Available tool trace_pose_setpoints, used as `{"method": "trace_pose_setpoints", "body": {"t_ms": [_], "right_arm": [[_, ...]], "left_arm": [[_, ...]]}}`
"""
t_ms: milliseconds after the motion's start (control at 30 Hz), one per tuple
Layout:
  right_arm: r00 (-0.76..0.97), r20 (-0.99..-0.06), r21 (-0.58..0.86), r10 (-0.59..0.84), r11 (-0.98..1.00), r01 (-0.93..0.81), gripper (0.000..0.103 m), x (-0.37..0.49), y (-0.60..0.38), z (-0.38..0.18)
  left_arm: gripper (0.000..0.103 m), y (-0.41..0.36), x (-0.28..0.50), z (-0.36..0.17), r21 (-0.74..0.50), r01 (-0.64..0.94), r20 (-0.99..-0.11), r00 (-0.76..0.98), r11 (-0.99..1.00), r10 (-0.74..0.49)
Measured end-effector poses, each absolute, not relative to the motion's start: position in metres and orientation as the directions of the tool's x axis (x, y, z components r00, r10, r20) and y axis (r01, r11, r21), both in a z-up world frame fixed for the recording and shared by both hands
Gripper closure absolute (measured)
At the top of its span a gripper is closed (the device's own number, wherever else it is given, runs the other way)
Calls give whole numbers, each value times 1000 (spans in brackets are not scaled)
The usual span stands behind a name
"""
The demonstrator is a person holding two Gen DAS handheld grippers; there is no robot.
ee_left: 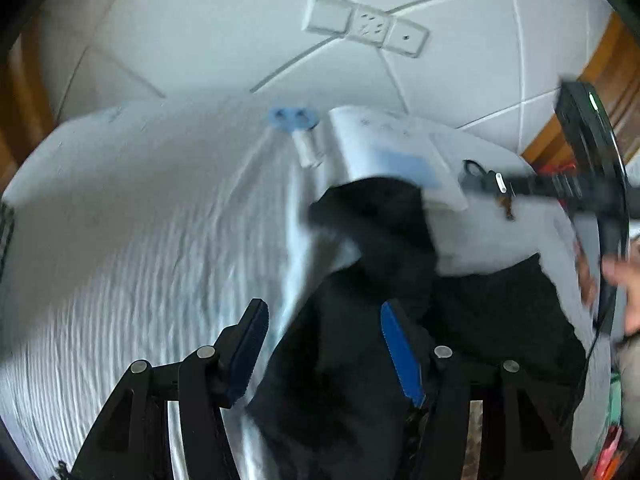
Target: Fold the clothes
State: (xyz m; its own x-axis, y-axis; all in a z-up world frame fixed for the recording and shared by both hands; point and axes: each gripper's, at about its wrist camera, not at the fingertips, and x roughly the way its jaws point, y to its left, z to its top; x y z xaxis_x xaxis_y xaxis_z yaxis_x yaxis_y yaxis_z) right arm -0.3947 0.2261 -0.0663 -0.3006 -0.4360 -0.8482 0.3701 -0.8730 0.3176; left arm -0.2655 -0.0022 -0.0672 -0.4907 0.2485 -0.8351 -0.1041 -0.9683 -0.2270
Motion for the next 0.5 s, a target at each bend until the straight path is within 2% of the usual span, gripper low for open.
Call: {"method": "trace_pose_setpoints", "body": {"t_ms": [300,333,367,433,500], "right_arm": [[-355,-895,272,-272,-961,49,40,-349,391,-85],[-349,-898,279,-268,-960,17,37,-345,405,-89],[-342,-901,286,-268,-958,-4,27,-343,416,-93],[-335,-906,284,-259,-958,-28,18,-340,429,-98],[-329,-909,281,-256,-959,-31,18,-340,435,-103]], "left_arm": [[43,48,-318,-96,-217,-151,-888,-380,-964,260],[43,53,-323,-100,-212,-152,-894,-368,-965,254],[43,56,-328,-104,-210,-152,-898,-360,-966,252],[43,61,-337,-110,-212,-150,-904,-346,-966,252],[43,65,-346,-114,-209,-146,-910,-332,-967,247]]}}
